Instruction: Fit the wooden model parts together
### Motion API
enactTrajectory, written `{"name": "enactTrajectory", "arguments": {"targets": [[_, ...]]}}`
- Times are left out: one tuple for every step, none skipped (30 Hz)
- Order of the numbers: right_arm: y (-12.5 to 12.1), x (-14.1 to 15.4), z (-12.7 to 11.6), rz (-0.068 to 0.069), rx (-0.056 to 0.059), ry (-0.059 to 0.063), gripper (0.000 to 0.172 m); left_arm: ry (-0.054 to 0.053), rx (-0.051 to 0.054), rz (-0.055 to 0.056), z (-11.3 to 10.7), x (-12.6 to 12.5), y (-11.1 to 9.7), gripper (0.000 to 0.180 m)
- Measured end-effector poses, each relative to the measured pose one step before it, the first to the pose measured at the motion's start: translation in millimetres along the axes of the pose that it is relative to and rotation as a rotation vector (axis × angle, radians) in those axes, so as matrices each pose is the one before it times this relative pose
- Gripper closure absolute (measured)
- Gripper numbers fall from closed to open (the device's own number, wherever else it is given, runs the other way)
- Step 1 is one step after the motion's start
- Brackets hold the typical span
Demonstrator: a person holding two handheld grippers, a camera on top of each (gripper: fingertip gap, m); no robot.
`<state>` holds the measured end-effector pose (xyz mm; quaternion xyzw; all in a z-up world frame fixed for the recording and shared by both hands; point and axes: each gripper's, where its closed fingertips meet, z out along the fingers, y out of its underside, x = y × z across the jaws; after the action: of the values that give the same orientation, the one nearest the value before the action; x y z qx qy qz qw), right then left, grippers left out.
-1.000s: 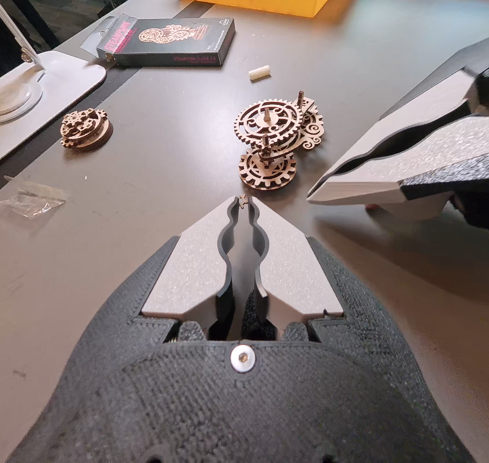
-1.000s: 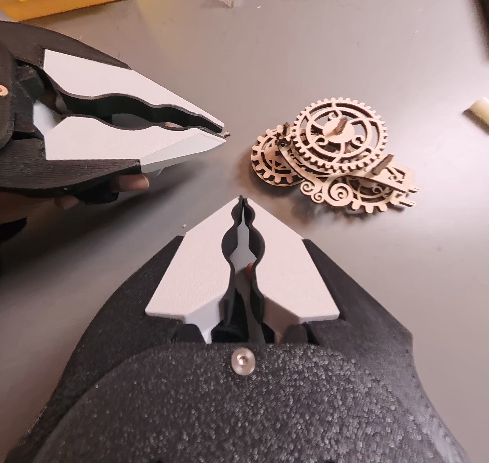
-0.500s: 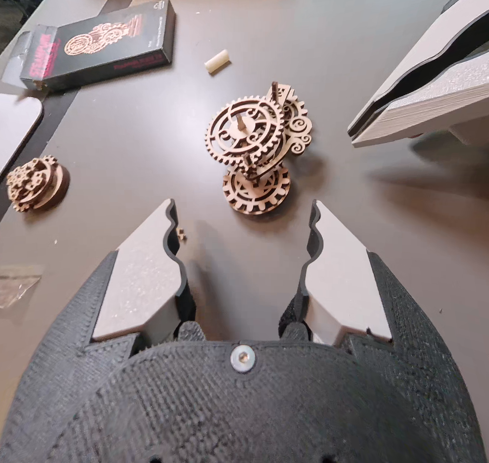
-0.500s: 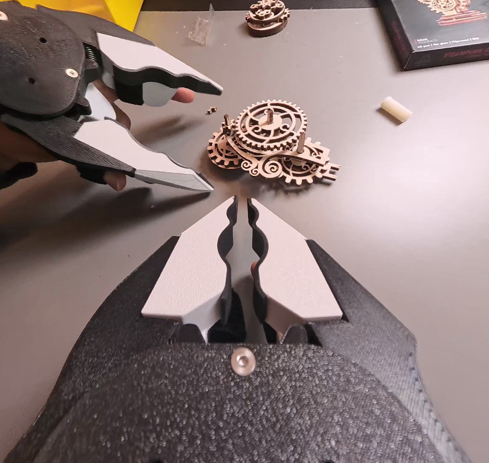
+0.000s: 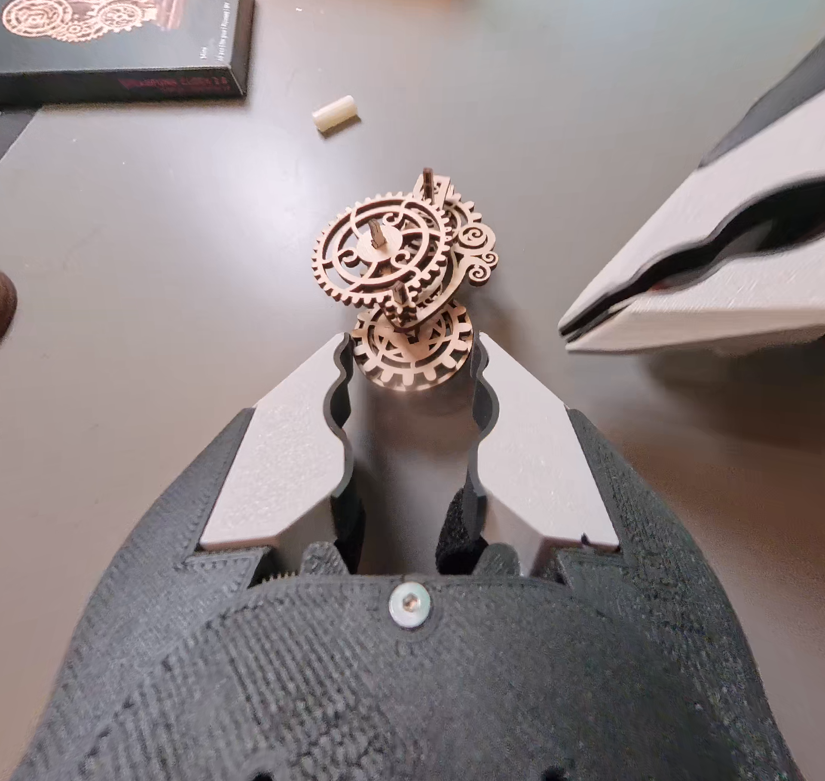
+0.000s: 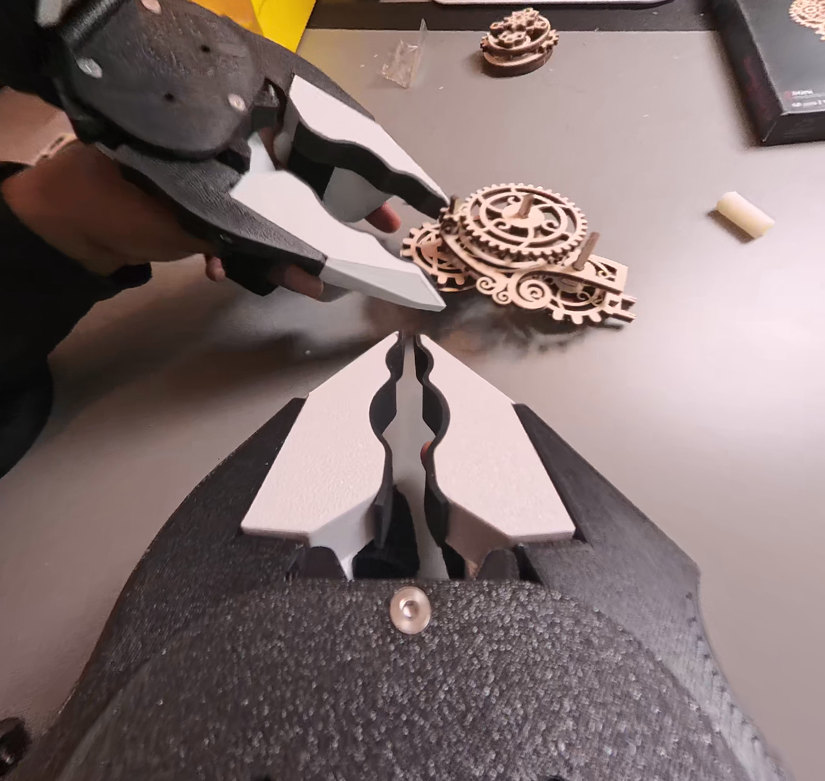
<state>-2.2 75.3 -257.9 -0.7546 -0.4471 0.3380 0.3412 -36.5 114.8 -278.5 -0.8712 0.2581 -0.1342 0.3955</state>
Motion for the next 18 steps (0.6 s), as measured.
{"name": "enactTrajectory", "arguments": {"targets": [[1.04, -2.72, 3.75, -0.0077, -0.0233, 0.0055, 0.171, 0.0078, 0.018, -0.0528, -4.85, -0.07, -6.6, 0.129], [2.89, -2.61, 4.5, -0.0091, -0.0353, 0.0035, 0.172, 0.0055, 0.0254, -0.0526, -5.82, -0.21, -8.04, 0.129], [2.23, -2.42, 4.86, -0.0121, -0.03, 0.004, 0.172, 0.0157, 0.0246, -0.0479, -5.78, 1.38, -7.98, 0.129], [-0.61, -1.05, 4.34, -0.0084, -0.0103, 0.0103, 0.172, 0.0268, 0.0196, -0.0397, -4.98, 3.5, -6.55, 0.129], [-1.33, -0.63, 4.14, -0.0044, -0.0062, 0.0096, 0.172, 0.0186, 0.0144, -0.0344, -3.7, 2.75, -4.64, 0.129], [-1.28, -0.93, 3.85, 0.0013, -0.0069, 0.004, 0.172, 0.006, 0.0151, -0.0293, -2.48, 1.1, -3.53, 0.129], [-1.63, -1.1, 3.45, 0.0094, -0.0035, -0.0015, 0.172, 0.0079, 0.0125, -0.0243, -1.62, 1.34, -2.36, 0.129], [-1.76, -1.56, 3.03, 0.0159, -0.0001, -0.0074, 0.172, 0.0123, 0.0193, -0.0256, -1.49, 2.06, -3.06, 0.13], [-1.91, -1.66, 2.84, 0.0222, 0.0021, -0.0116, 0.172, 0.0104, 0.0168, -0.0256, -1.43, 1.69, -2.76, 0.13], [-1.73, -1.13, 2.68, 0.0261, 0.0039, -0.0101, 0.172, 0.0015, 0.0127, -0.0142, -1.48, 0.99, -2.42, 0.13], [-1.78, -1.14, 2.49, 0.0308, 0.0063, -0.0127, 0.172, -0.0086, 0.0039, -0.0013, -1.09, 0.07, -1.05, 0.13], [-1.01, -1.68, 2.49, 0.0378, 0.0025, -0.0195, 0.172, -0.0072, -0.0019, 0.0089, -0.57, 0.84, -0.12, 0.13], [0.02, -2.11, 2.66, 0.0403, -0.0034, -0.0244, 0.172, -0.0034, 0.0006, 0.0088, -0.23, 1.71, -0.19, 0.13], [0.3, -2.42, 2.53, 0.0387, -0.0035, -0.0256, 0.172, 0.0023, 0.0045, 0.0081, 0.07, 2.65, -0.62, 0.13], [-0.27, -2.72, 2.2, 0.0406, -0.0004, -0.0279, 0.172, 0.0045, 0.0036, 0.007, 0.23, 2.9, -0.33, 0.13], [-0.31, -2.35, 1.79, 0.0413, -0.0004, -0.0252, 0.172, -0.0001, 0.0022, 0.0096, 0.36, 2.05, -0.05, 0.13], [-0.37, -1.85, 1.78, 0.0373, 0.0009, -0.0199, 0.172, -0.0052, -0.0011, 0.0195, 0.35, 1.44, 0.55, 0.13], [-0.69, -1.59, 1.7, 0.0331, 0.0036, -0.0177, 0.172, -0.0108, 0.0004, 0.0212, 0.29, 0.63, 0.38, 0.13]]}}
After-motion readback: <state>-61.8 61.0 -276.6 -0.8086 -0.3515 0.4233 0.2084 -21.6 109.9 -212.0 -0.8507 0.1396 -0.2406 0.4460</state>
